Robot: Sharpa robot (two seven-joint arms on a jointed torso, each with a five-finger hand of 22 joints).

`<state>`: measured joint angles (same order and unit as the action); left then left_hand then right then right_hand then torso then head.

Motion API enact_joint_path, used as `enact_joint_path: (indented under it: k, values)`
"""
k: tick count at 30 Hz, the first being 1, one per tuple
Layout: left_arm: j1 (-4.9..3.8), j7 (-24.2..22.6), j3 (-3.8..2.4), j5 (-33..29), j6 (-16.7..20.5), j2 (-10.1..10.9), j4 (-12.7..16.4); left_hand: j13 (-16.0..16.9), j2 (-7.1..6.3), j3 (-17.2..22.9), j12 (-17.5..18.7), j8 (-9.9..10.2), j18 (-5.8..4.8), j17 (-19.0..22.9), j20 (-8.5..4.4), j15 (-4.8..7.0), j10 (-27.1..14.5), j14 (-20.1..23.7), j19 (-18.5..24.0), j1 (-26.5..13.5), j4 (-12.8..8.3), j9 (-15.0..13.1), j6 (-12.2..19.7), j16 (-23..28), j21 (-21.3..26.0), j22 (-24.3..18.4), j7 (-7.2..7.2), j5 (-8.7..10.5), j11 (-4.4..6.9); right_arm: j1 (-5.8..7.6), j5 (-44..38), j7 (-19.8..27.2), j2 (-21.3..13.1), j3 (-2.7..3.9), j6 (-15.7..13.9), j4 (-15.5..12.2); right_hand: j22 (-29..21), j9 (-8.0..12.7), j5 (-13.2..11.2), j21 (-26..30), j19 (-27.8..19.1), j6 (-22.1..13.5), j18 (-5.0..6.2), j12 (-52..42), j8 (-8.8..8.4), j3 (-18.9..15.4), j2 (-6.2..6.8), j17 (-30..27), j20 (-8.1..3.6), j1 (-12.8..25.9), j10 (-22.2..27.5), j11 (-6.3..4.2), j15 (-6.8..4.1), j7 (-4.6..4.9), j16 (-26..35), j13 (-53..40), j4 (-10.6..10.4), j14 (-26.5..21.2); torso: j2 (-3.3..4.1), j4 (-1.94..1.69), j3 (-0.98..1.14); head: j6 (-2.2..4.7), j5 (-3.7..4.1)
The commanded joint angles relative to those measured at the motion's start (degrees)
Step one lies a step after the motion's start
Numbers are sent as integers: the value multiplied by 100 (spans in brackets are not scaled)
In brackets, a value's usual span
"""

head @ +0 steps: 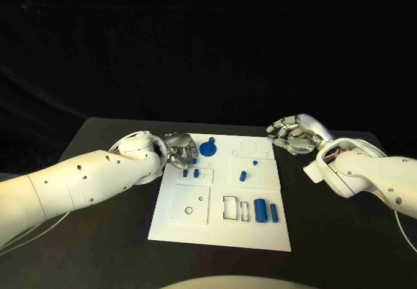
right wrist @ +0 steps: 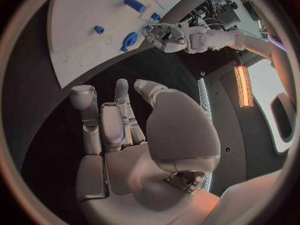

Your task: Assemble the parts on the task board

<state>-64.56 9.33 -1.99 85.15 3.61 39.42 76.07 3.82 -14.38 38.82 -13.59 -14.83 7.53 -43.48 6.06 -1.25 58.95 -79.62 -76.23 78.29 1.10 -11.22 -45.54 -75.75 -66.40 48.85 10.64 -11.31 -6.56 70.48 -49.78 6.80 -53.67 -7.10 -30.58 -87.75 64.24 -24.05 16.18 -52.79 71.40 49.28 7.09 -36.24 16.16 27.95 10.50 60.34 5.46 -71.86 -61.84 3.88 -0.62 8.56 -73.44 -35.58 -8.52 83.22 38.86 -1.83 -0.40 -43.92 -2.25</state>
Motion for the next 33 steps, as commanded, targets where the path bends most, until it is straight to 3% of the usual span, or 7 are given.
enact_joint_path:
  k: [1, 8, 13, 16, 21, 27, 33]
  values:
    - [13, 72, 9, -10, -35, 3, -21, -7, -53, -39, 66, 49, 15, 32, 10, -10, -72, 50, 55, -6, -17, 15, 57, 31, 45, -44, 7, 6, -1, -5, -36, 34, 0, 0, 33, -3, -20, 1, -10, 47, -21, 16, 76, 105, -35, 41, -1, -13, 4, 57, 98, -1, 12, 34, 35, 90, -3, -42, 3, 0, 2, 7, -6]
    - [14, 66, 8, -11, 60, 34, -61, -9, -54, -58, 133, 64, 22, 67, 27, -34, -146, 65, 74, 11, -22, 23, 63, 43, 78, -95, 30, 4, -33, -6, -169, -110, -1, 0, 267, 28, -64, 1, -101, 154, -23, -16, 86, 448, -69, 105, 21, -11, 25, 38, 175, 35, 40, 67, 71, 402, 66, -33, -1, 5, -1, 12, -8]
    - [13, -173, -15, -334, 449, 147, -54, 20, -24, -60, 106, -39, 30, 191, 46, -44, -75, 87, 85, 37, -22, -14, -147, 72, 100, -132, 16, 0, -38, -7, -819, -408, 17, 0, 771, 45, -99, 11, -220, 259, -38, -1, 97, 1127, -117, 341, 110, -116, 68, -249, 423, 130, 105, 137, 169, 949, 392, -60, -7, 9, 0, 25, 43]
    - [10, -324, -63, -1291, 634, 278, -44, 34, -16, -56, 73, -137, 106, 522, 45, -49, -23, 216, 255, 43, -19, -47, -332, 201, 356, -542, 21, -4, -42, -9, -1460, -644, 48, 0, 1041, 37, 19, 26, -416, 118, 47, 101, 69, 1545, -140, 456, 158, 27, 111, -305, 513, 196, 154, 163, 74, 1330, 531, 5, -8, 15, 3, 39, 110]
    - [0, -474, -108, -2675, 661, 552, 46, 2, -78, -116, 152, -110, 305, 1668, 79, -91, -243, 755, 818, 2, -27, -9, -297, 744, 1202, -1750, 78, 9, -102, -21, -2596, -1034, 110, 0, 1200, 7, 343, 46, -491, -344, 292, 201, -6, 1783, -159, 468, 262, 330, 116, -248, 434, 178, 152, 128, -143, 1606, 599, 122, -8, 9, 10, 58, 222]
    - [-9, -989, -146, -3941, 849, 939, 333, 17, -14, -905, 126, -47, 309, 2017, 116, -107, -575, 1078, 961, -17, 69, 50, -136, 983, 1555, -1992, 59, -3, -104, -53, -3730, -1510, 247, 1, 1408, 22, 652, 86, -528, -764, 492, 280, -85, 2023, -218, 494, 325, 560, 111, -203, 274, 174, 141, 96, -319, 1919, 668, 190, -8, -15, -9, 66, 300]
    - [-9, -2216, -153, -6637, 1363, 1216, 660, 128, 214, -799, -266, -191, 314, 2101, 87, -74, -104, 1172, 970, 39, 172, 18, -404, 1033, 1671, -2075, 48, -36, -57, -95, -4352, -1743, 441, 2, 1365, 89, 1164, 123, -671, -1503, 836, 381, -226, 2191, -276, 633, 283, 736, 111, -239, 6, 176, 146, 133, -496, 2168, 737, 264, 1, -2, -11, 103, 356]
